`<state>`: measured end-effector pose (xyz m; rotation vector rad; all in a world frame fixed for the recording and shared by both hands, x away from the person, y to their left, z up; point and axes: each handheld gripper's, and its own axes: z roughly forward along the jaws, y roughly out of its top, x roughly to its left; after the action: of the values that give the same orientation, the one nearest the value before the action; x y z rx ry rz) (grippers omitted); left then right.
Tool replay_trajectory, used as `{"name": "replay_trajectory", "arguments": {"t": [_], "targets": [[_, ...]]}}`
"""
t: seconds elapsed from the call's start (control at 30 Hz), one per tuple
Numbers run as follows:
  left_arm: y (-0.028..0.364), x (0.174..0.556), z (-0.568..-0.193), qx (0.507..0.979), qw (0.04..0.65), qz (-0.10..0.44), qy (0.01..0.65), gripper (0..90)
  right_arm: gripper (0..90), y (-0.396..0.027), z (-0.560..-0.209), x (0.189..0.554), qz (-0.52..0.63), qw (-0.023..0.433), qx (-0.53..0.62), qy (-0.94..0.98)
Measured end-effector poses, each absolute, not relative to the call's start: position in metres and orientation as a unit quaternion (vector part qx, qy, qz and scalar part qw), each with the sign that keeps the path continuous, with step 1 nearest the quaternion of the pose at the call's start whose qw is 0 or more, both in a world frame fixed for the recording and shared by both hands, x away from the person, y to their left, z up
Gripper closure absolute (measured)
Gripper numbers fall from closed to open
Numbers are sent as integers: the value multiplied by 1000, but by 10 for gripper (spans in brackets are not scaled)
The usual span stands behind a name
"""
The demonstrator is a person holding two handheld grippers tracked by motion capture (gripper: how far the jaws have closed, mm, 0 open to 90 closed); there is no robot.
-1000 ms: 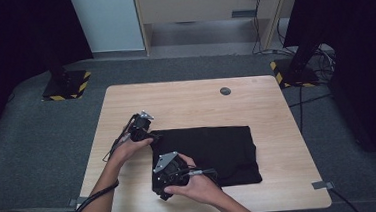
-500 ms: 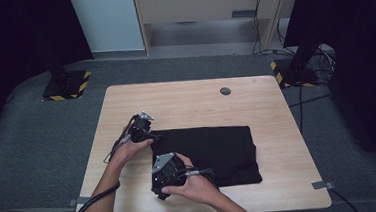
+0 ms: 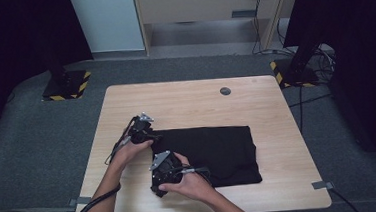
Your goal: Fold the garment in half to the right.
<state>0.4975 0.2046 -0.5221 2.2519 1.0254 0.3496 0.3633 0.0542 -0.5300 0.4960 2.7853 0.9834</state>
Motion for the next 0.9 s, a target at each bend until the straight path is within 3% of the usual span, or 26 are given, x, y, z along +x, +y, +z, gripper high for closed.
{"name": "replay_trajectory", "arguments": {"t": [0.27, 0.47, 0.73, 0.9], "targets": [[204, 496, -522, 853, 318, 132, 393, 458, 72, 57, -532, 363, 325, 73, 167, 928], [204, 494, -522, 850, 327, 127, 394, 527, 145, 62, -529, 363, 320, 81, 173, 928], [204, 491, -523, 840, 342, 117, 403, 661, 284, 62, -526, 363, 321, 80, 180, 927], [201, 489, -523, 837, 344, 112, 412, 761, 463, 60, -524, 363, 324, 82, 172, 927]]}}
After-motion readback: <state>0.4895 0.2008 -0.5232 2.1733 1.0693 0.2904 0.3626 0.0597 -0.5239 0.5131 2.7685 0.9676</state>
